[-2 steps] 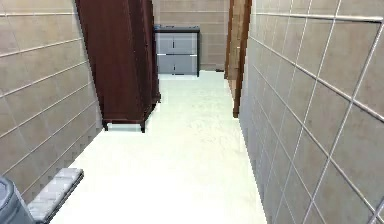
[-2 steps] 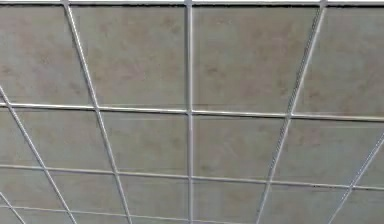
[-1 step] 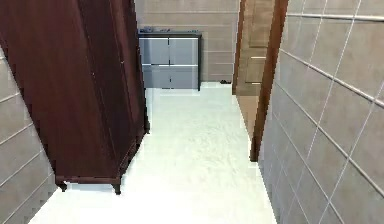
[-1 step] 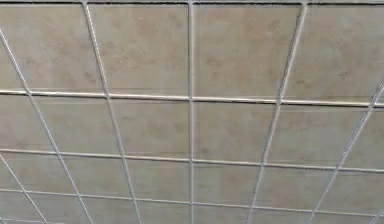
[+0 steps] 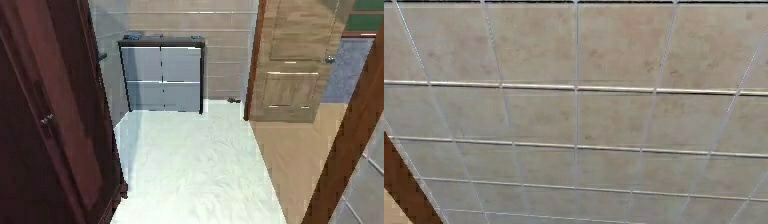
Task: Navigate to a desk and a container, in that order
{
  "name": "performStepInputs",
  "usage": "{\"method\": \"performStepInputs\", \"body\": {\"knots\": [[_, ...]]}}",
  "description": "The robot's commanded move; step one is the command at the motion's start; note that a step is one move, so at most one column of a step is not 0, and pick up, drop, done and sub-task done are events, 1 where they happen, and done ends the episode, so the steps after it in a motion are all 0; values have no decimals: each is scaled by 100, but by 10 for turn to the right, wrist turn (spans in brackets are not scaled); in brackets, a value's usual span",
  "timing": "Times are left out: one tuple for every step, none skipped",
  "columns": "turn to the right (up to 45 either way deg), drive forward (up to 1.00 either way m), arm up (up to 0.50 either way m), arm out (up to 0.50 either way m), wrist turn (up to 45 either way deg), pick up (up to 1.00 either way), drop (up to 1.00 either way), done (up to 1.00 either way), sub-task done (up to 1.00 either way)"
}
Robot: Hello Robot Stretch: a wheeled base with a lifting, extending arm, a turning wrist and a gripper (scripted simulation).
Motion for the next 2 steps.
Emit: {"method": "performStepInputs", "body": {"knots": [[0, 100, 0, 0, 0, 0, 0, 0, 0], [450, 0, 0, 0, 0, 0, 0, 0, 0]]}}
